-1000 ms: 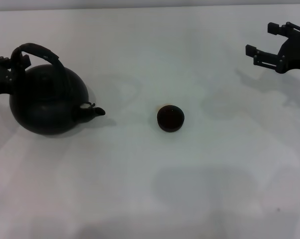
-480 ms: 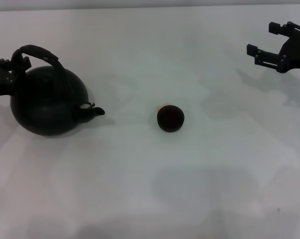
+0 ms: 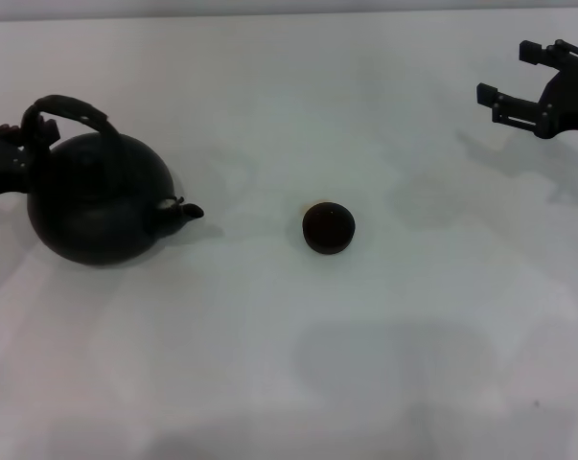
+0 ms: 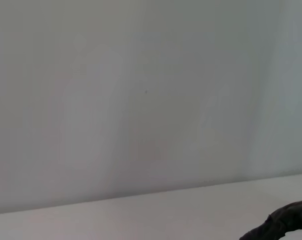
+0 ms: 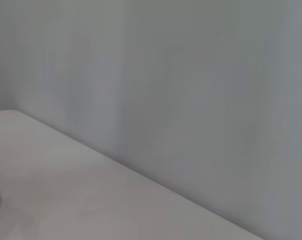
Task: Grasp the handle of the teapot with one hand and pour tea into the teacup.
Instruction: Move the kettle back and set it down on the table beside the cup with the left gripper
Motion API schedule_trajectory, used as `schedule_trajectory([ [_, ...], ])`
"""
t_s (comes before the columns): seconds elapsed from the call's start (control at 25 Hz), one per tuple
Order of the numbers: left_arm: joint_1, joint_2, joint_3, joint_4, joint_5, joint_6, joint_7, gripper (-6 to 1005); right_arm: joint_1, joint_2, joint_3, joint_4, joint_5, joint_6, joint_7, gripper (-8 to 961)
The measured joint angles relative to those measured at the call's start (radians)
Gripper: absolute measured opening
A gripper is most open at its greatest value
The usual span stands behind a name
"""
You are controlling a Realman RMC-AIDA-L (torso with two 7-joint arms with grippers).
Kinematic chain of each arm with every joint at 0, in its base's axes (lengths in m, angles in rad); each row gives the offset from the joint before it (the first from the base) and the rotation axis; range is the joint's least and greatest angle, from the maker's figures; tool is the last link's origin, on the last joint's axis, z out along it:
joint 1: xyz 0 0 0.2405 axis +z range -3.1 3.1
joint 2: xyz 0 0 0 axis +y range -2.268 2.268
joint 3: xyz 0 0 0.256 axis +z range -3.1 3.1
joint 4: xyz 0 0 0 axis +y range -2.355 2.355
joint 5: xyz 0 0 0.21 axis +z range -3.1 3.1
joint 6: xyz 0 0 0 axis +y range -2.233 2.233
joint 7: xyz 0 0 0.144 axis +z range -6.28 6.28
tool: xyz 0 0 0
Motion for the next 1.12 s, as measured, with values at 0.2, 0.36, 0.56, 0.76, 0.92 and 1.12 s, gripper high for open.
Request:
schedule_trajectory([
  [0.2,-0.001,0.001,-0.029,-0.020,0.000,0.009,0.001,128,-0.001,0.000,0.000,0.000,0.000,0.005,0.001,841],
  [0.36,0.002,0.001,-0.041,-0.020,0.000,0.025,0.002,127,-0.004,0.000,0.000,0.000,0.000,0.006,0.002,841],
  [0.56,0.001,0.001,-0.047,-0.022,0.000,0.039,0.002,122,-0.004,0.000,-0.001,0.000,0.000,0.010,0.003,841],
  [0.76,0.001,0.000,-0.059,-0.026,0.004,0.040,0.005,205,-0.006,0.002,-0.001,0.000,0.000,0.014,0.003,841],
  [0.92,-0.002,0.001,-0.060,-0.035,0.007,0.040,0.010,256,-0.008,0.002,0.000,0.000,0.000,0.017,0.002,841],
  [1.12,0.001,0.001,-0.059,-0.037,0.008,0.040,0.012,268,-0.008,0.003,0.000,0.000,0.000,0.019,0.000,841],
])
